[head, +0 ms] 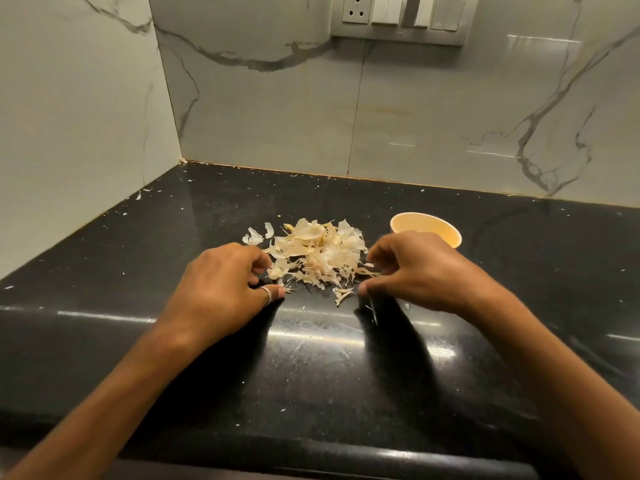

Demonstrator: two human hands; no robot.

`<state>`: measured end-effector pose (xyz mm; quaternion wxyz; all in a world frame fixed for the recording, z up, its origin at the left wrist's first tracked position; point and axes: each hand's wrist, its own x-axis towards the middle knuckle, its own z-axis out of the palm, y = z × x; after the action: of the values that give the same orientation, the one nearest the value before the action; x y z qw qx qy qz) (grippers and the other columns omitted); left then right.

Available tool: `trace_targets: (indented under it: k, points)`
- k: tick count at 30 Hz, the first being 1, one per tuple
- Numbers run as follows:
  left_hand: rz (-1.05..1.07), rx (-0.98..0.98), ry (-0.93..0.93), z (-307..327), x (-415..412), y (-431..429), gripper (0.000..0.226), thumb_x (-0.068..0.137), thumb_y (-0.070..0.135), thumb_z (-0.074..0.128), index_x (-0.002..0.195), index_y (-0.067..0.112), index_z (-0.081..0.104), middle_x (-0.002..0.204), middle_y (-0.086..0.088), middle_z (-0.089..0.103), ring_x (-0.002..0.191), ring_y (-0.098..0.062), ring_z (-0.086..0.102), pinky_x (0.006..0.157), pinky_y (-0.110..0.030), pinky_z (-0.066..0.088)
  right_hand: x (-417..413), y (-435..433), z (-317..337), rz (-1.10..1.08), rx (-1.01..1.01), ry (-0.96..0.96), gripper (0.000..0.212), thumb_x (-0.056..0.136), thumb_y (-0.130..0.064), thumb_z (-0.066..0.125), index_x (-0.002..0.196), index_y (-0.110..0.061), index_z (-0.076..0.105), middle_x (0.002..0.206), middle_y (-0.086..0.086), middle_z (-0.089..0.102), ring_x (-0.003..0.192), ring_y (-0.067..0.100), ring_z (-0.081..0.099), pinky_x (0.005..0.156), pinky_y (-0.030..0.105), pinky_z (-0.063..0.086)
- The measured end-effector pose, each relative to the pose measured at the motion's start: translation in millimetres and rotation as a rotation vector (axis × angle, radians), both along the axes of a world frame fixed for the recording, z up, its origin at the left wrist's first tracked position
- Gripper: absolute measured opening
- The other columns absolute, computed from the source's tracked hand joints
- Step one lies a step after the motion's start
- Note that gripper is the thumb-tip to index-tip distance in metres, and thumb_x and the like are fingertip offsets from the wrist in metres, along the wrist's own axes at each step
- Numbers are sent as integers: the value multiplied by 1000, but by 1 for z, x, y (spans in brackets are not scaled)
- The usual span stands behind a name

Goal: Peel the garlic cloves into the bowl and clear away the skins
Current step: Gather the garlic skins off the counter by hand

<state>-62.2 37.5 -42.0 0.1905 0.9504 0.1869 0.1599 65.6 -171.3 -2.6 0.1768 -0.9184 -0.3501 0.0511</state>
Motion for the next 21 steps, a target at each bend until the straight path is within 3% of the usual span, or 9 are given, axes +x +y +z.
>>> trace_targets:
  k: [3, 5, 8, 12, 17, 21]
  points:
    - [-39, -3, -85, -1, -7, -7, 15, 81, 37, 81, 92, 34, 72, 83, 21, 66, 77, 8, 61, 77, -21, 51, -9, -9, -2, 88, -64, 56, 29, 87, -28, 79, 116, -25, 72, 107, -10, 71, 96, 4, 65, 87, 23, 53]
    - [-86, 20, -48, -1, -12, -9, 10, 85, 33, 76, 90, 40, 71, 81, 27, 66, 79, 8, 62, 77, -26, 54, -16, -10, -6, 139, -76, 45, 22, 91, -15, 71, 108, -28, 76, 101, -13, 73, 92, 2, 67, 84, 23, 55]
    - [-193, 70, 71, 0, -11, -10, 17, 92, 29, 66, 100, 43, 71, 97, 28, 65, 95, 1, 61, 86, -30, 53, -24, 3, -13, 198, -88, 5, 36, 89, -3, 60, 111, -27, 77, 105, -10, 75, 95, 6, 68, 85, 24, 55]
    - [-253, 106, 105, 1, 9, -10, 32, 95, 19, 61, 115, 42, 71, 118, 22, 64, 111, -7, 59, 93, -31, 49, -18, 27, -19, 236, -55, -113, 48, 83, 1, 57, 117, -26, 76, 115, -1, 73, 106, 20, 66, 92, 36, 55]
    - [-185, 119, 93, 21, -18, 23, 42, 92, 7, 57, 106, 44, 72, 109, 24, 65, 99, -1, 61, 91, -33, 51, -17, -7, -8, 158, 136, -80, 47, 82, 9, 58, 103, -27, 80, 105, -8, 76, 95, 6, 69, 91, 33, 58]
    - [-172, 112, 189, 15, -52, 59, 55, 86, 1, 56, 90, 55, 64, 97, 29, 64, 92, 3, 60, 86, -33, 52, -28, -49, -2, 127, -58, -90, 42, 89, -1, 60, 101, -36, 78, 105, -18, 72, 93, 3, 67, 87, 29, 57]
